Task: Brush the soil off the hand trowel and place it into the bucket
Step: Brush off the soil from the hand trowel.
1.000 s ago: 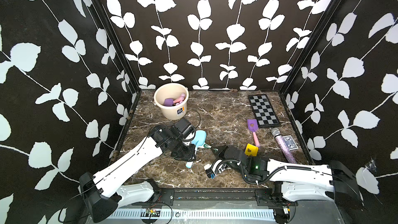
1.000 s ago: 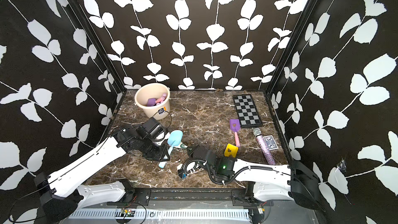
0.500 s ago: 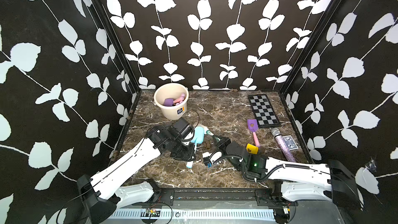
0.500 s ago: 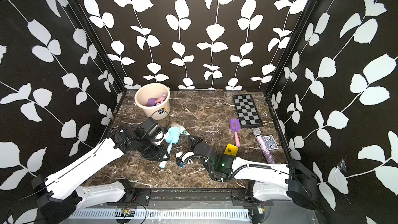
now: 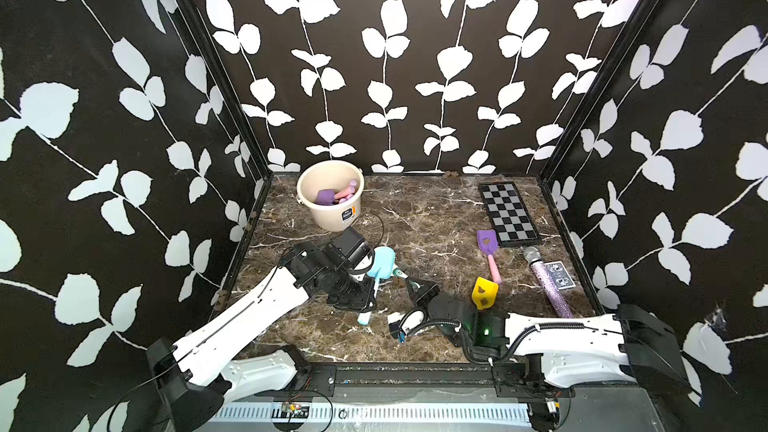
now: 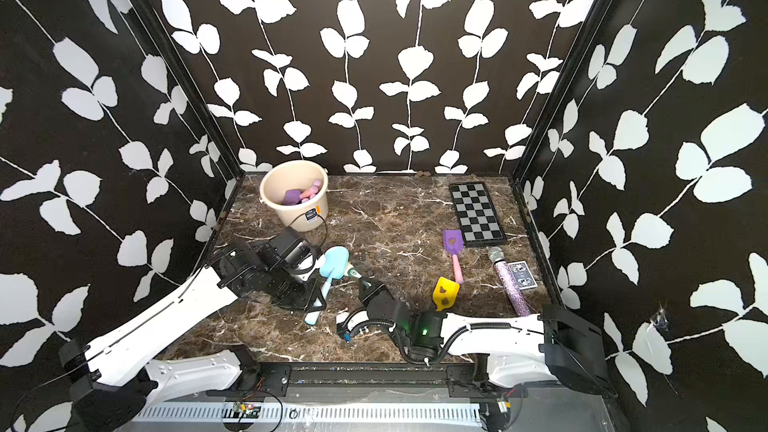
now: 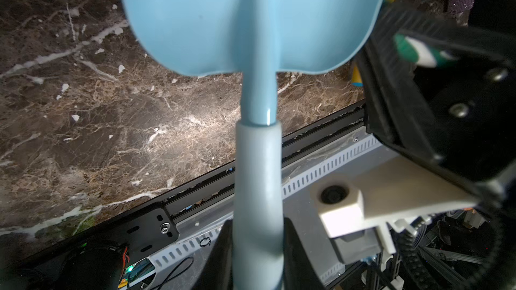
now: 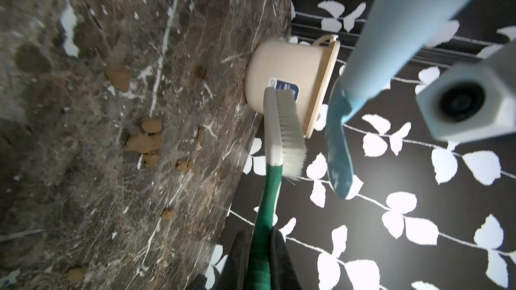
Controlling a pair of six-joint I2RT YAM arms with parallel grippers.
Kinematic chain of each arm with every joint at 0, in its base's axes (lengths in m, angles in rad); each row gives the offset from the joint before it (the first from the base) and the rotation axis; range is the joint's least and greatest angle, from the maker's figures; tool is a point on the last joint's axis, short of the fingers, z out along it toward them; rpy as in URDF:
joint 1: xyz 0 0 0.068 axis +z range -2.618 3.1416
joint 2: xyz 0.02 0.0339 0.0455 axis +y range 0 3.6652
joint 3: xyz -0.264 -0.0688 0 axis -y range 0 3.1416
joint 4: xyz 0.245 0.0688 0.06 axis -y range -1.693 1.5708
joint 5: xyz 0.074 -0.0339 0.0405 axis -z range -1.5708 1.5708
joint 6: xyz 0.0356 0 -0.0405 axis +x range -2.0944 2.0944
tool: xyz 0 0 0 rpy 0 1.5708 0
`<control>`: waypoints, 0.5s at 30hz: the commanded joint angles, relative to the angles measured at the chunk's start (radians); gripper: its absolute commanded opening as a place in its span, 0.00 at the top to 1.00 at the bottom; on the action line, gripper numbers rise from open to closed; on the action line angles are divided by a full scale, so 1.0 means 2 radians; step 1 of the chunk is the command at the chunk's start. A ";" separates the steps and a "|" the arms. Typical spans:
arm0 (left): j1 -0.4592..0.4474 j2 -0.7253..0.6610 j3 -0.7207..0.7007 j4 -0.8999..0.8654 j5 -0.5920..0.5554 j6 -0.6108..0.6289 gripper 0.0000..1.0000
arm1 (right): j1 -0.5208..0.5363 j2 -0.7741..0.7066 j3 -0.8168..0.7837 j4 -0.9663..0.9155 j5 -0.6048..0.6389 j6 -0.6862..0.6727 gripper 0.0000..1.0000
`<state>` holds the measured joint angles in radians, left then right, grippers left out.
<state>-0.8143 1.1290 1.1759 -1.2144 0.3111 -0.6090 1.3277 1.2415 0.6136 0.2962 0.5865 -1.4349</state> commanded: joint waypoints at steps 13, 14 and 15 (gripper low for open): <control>0.004 -0.003 0.002 0.003 -0.008 0.018 1.00 | -0.066 -0.018 0.042 0.017 0.023 0.078 1.00; 0.004 -0.005 0.003 0.003 -0.012 0.021 1.00 | -0.076 -0.022 0.042 0.004 0.024 0.109 1.00; 0.005 -0.007 0.002 0.004 -0.019 0.025 1.00 | -0.085 -0.028 0.045 -0.020 0.025 0.147 1.00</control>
<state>-0.8104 1.1336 1.1759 -1.2030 0.3023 -0.5930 1.1950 1.2301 0.6624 0.2806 0.5945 -1.3190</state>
